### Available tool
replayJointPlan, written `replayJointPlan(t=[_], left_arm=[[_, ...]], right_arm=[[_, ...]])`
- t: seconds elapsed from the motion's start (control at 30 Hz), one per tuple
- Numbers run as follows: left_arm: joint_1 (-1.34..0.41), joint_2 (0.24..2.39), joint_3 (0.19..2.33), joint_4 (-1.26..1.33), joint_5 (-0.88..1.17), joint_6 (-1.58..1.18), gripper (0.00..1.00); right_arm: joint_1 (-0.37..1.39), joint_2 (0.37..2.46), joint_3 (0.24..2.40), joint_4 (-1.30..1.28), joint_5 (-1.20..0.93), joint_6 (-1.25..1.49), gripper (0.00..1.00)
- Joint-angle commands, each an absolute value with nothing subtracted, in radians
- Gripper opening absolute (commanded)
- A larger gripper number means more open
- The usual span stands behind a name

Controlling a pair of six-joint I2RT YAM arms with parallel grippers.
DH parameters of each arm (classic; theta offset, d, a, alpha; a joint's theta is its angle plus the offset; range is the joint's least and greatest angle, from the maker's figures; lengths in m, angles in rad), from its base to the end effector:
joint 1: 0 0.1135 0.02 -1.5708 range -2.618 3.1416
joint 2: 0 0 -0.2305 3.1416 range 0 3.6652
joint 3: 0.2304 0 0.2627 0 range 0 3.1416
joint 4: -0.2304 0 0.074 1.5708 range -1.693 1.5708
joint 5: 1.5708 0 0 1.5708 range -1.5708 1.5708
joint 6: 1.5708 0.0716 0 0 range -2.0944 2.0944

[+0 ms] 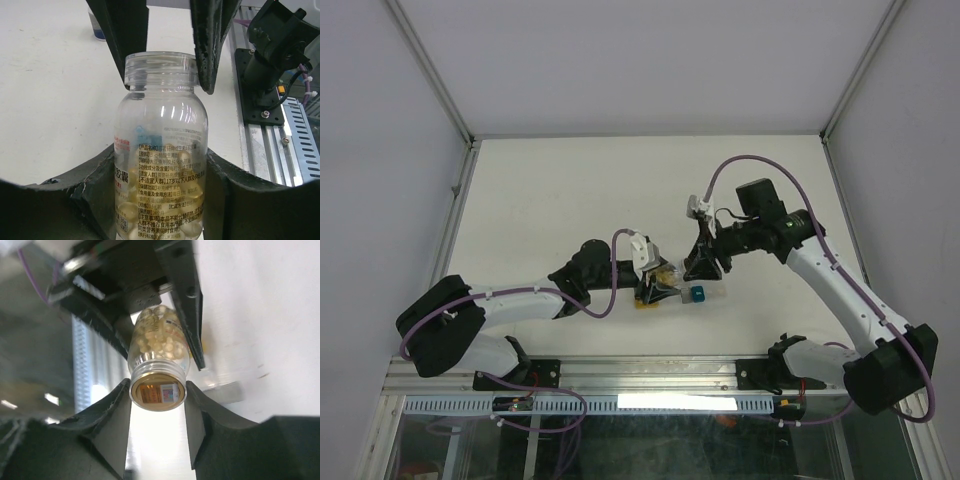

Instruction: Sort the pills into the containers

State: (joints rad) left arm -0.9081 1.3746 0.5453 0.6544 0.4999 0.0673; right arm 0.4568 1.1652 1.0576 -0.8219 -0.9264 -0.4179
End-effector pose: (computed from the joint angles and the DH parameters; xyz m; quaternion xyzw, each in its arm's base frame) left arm 0.1740 -0.2787 0.1677 0.4883 0.5813 -0.4271 0.4911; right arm 0.2079 0.1660 0.2637 -0.4872 0.7095 0.4294 0.2737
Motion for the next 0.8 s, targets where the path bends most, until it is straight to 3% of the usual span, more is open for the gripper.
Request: replayJointPlan(t=[0.0, 0.13, 0.27, 0.37, 0.53, 0.67, 0.77], left_arm=[[-0.89, 1.373, 0.595, 0.649, 0.599, 0.033, 0.0], [-0.883, 1.388, 0.61, 0.631, 0.637, 0.031, 0.0], [-0.881, 1.392, 0.623, 0.611, 0.644, 0.034, 0.0], [-0.879, 1.39, 0.623, 0.609, 0.643, 0.035, 0.0], [-0.879, 1.387, 0.619, 0.614, 0.641, 0.033, 0.0], [-0.879, 1.381, 0.611, 0.622, 0.641, 0.03, 0.0], [-0.879, 1.374, 0.599, 0.643, 0.636, 0.024, 0.0]], right_arm=[[0.474, 1.15, 1.146, -1.024, -1.002, -1.233, 0.0], [0.476, 1.108, 1.069, -1.086, -0.895, -1.862, 0.0], [0.479, 1.116, 1.083, -1.029, -0.875, -1.837, 0.05], [0.479, 1.088, 1.073, -0.992, -0.931, -1.723, 0.25], [0.479, 1.042, 1.094, -0.952, -0.919, -1.38, 0.96], [0.479, 1.01, 1.115, -0.988, -0.88, -1.121, 0.99], [0.478, 0.986, 1.095, -0.892, -0.84, -0.741, 1.0]])
